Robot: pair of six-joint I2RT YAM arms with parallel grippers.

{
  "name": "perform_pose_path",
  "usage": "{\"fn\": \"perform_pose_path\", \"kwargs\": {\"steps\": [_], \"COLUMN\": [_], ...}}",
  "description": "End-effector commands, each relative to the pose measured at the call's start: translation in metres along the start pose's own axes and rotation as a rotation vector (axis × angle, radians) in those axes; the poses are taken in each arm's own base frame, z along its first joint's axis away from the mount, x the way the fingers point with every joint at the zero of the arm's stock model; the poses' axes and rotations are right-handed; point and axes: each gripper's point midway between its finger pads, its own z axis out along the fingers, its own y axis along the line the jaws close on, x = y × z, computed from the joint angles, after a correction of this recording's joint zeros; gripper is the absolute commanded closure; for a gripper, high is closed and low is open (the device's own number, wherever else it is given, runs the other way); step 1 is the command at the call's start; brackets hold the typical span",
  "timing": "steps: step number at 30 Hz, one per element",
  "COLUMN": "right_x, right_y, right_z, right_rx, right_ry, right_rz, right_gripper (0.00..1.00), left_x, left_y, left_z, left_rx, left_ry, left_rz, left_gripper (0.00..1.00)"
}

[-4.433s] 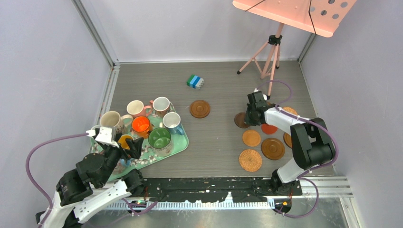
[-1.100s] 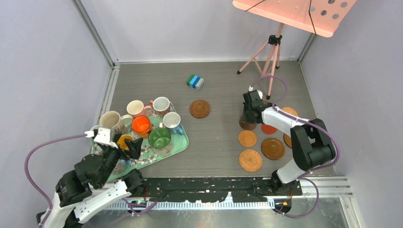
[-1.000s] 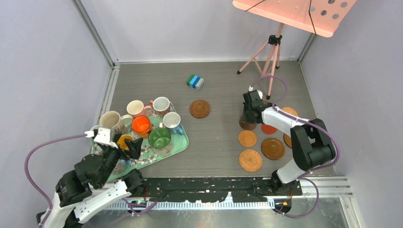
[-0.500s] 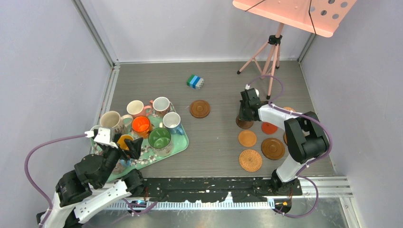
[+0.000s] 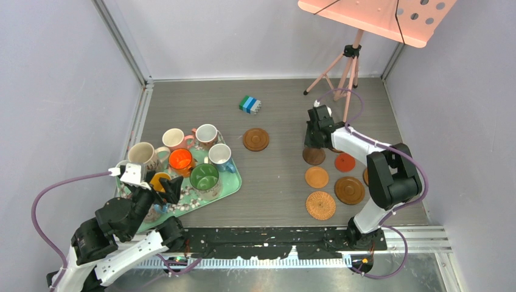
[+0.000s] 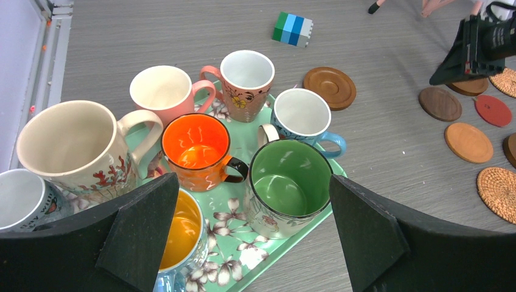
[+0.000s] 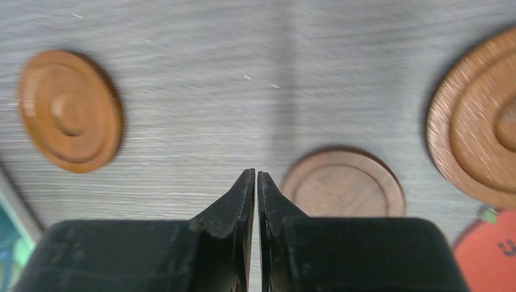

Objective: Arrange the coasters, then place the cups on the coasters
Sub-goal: Move the coaster to the center of the board.

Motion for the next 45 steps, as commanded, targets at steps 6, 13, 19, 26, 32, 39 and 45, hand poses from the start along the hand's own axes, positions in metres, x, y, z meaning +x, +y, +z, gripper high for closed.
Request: {"fn": "perform_pose_path", "kwargs": {"steps": [6, 13, 19, 26, 32, 39, 45], "right_x": [-0.043, -0.017, 0.004, 0.017, 0.014, -0.008, -0.031], "right_y": [0.117, 0.185, 0.209, 0.193, 0.161, 0.109, 0.061], "right_z": [0.004, 0.030, 0.056, 0.076, 0.091, 0.098, 0.104], "right_rx": [-0.337, -0.392, -0.407, -0.320, -0.147, -0.040, 0.017], "right_ry": [-0.092, -0.051, 0.002, 0.028, 0.023, 0.022, 0.017], "right_rz": [0.031, 0.002, -0.009, -0.056, -0.094, -0.045, 0.006], "right_gripper": [0.87, 0.88, 0.89, 0.90, 0.91, 0.92, 0.92], "left_x": [-0.003, -0.003, -0.003, -0.003, -0.004, -0.003, -0.003], "left_y": [-0.001, -0.001, -0.002, -0.001, -0.001, 0.000, -0.001], "left_z": [0.002, 0.001, 0.000, -0.001, -0.001, -0.001, 0.000], "left_rx": [-0.002, 0.004, 0.011, 0.012, 0.013, 0.012, 0.010], "left_ry": [-0.005, -0.010, -0.010, -0.017, -0.021, -0.020, -0.016], "left_rz": [0.008, -0.001, -0.002, -0.009, -0.012, -0.013, -0.008], "left_gripper": [0.02, 0.02, 0.02, 0.02, 0.02, 0.02, 0.02]}}
